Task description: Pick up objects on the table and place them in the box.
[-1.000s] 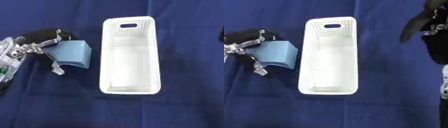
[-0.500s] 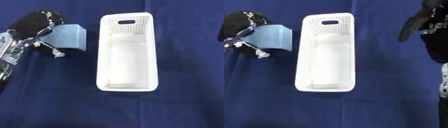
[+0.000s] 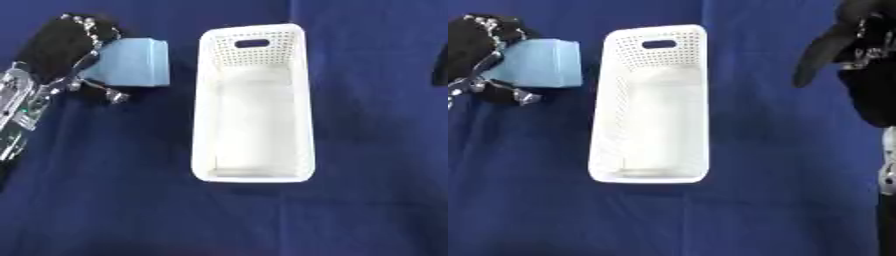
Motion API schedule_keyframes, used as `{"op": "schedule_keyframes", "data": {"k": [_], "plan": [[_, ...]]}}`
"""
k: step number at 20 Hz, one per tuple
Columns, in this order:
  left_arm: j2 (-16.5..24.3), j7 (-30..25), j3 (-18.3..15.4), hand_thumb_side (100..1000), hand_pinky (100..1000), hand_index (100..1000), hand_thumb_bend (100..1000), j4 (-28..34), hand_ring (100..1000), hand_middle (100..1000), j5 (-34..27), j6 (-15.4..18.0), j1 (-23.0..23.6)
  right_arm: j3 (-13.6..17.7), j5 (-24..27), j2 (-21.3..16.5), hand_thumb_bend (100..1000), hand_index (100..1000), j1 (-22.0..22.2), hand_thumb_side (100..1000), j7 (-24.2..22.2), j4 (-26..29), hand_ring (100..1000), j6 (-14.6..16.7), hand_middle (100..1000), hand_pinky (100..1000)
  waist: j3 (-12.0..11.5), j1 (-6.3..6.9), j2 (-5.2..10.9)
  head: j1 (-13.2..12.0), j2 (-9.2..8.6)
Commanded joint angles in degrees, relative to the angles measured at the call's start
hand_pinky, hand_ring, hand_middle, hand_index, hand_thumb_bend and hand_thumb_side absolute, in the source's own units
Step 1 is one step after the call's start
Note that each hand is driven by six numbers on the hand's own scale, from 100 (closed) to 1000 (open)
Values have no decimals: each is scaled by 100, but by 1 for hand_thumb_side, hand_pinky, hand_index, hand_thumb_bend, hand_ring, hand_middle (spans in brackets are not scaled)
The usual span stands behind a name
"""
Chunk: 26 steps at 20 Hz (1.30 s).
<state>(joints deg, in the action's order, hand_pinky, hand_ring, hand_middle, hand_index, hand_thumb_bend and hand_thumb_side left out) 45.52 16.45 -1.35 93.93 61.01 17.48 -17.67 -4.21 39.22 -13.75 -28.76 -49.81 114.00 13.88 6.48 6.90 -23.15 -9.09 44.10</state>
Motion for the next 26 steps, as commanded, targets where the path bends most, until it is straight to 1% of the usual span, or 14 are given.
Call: {"op": "schedule_keyframes", "data": {"k": [1, 4, 5, 8, 10, 12, 14, 16, 19, 21, 26], "plan": [[347, 301, -273, 100, 100, 146, 536, 106, 100, 100, 217, -211, -73, -5, -46, -81, 100, 881, -14, 794, -216, 59, 693, 186, 808, 599, -50, -11, 126, 41, 2], [442, 511, -580, 100, 100, 148, 519, 218, 100, 100, 494, -560, -122, 6, -66, -81, 100, 881, 43, 794, -216, 59, 693, 175, 808, 599, -104, -30, 180, 60, -13], [487, 576, -692, 100, 100, 151, 496, 272, 100, 100, 585, -689, -155, 10, -70, -82, 100, 881, 66, 794, -216, 59, 693, 170, 808, 599, -127, -34, 209, 60, -26], [629, 728, -934, 100, 100, 153, 479, 454, 100, 100, 798, -1021, -266, 16, -72, -96, 100, 881, 135, 794, -216, 59, 693, 143, 808, 598, -189, -38, 293, 63, -68], [702, 790, -1022, 100, 100, 160, 479, 592, 100, 100, 843, -1186, -347, 21, -79, -106, 100, 881, 178, 794, -216, 59, 693, 133, 808, 598, -226, -40, 353, 69, -97], [727, 798, -1015, 100, 100, 159, 479, 687, 100, 100, 632, -1262, -404, 26, -82, -111, 100, 881, 213, 793, -211, 59, 693, 123, 807, 598, -252, -40, 405, 63, -125], [743, 760, -935, 100, 100, 152, 479, 749, 100, 100, 242, -1214, -439, 33, -82, -111, 100, 880, 238, 793, -198, 59, 692, 112, 807, 597, -266, -38, 453, 45, -160], [774, 698, -792, 100, 100, 149, 483, 837, 100, 100, -192, -1049, -480, 40, -73, -102, 100, 878, 248, 793, -170, 59, 691, 99, 806, 596, -266, -38, 500, 24, -189], [812, 569, -585, 100, 100, 147, 494, 975, 100, 100, -635, -783, -582, 40, -36, -79, 100, 874, 240, 792, -123, 59, 689, 86, 803, 594, -246, -38, 557, -22, -243], [821, 448, -446, 100, 100, 147, 499, 1054, 100, 100, -815, -639, -702, 39, -4, -63, 100, 871, 229, 791, -88, 59, 687, 76, 801, 592, -226, -36, 592, -65, -271], [745, 99, -24, 100, 100, 146, 509, 1219, 100, 100, -1067, -294, -1181, 31, 89, -23, 100, 866, 177, 790, -5, 59, 685, 60, 798, 590, -123, -23, 660, -197, -389]]}}
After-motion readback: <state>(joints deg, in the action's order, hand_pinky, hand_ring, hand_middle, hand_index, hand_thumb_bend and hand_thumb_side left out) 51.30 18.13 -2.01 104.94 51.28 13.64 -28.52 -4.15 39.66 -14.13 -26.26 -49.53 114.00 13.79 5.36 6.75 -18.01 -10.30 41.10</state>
